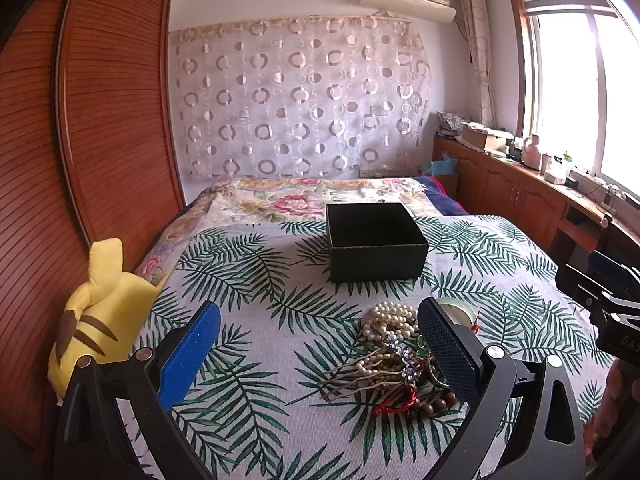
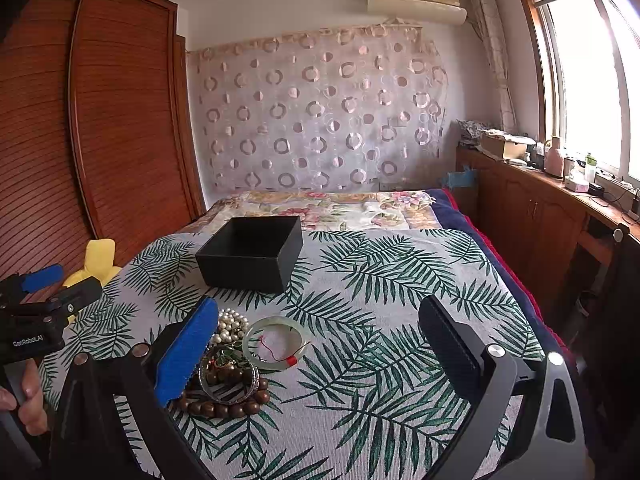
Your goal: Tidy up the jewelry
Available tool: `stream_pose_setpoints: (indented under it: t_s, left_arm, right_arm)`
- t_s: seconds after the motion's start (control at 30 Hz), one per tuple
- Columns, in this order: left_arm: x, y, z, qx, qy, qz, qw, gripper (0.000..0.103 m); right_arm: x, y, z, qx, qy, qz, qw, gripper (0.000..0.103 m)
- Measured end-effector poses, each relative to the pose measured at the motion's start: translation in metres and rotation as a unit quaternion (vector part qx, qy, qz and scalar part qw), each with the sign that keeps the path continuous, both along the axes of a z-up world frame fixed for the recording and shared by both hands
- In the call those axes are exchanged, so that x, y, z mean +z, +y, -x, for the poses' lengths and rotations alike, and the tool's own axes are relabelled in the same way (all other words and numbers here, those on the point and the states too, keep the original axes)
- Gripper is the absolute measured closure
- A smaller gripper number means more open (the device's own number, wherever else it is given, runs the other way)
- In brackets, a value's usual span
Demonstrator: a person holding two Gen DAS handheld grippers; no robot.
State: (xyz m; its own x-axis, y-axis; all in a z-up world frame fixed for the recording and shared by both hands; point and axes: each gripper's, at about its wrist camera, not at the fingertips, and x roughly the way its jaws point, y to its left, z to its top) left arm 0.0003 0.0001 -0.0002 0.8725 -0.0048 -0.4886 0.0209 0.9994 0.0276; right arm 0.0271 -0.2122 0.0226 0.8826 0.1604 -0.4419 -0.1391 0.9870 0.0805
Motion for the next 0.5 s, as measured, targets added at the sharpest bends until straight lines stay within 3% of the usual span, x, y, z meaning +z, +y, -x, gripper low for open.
stream_pose_setpoints:
  t_s: [0.5]
  left_arm:
    - [0.011, -0.006, 0.006, -0.002, -0.002, 0.005, 1.0000, 0.008]
  right_arm:
    - [0.000, 0.000, 0.001, 0.001, -0.001, 0.000, 1.000, 0.002]
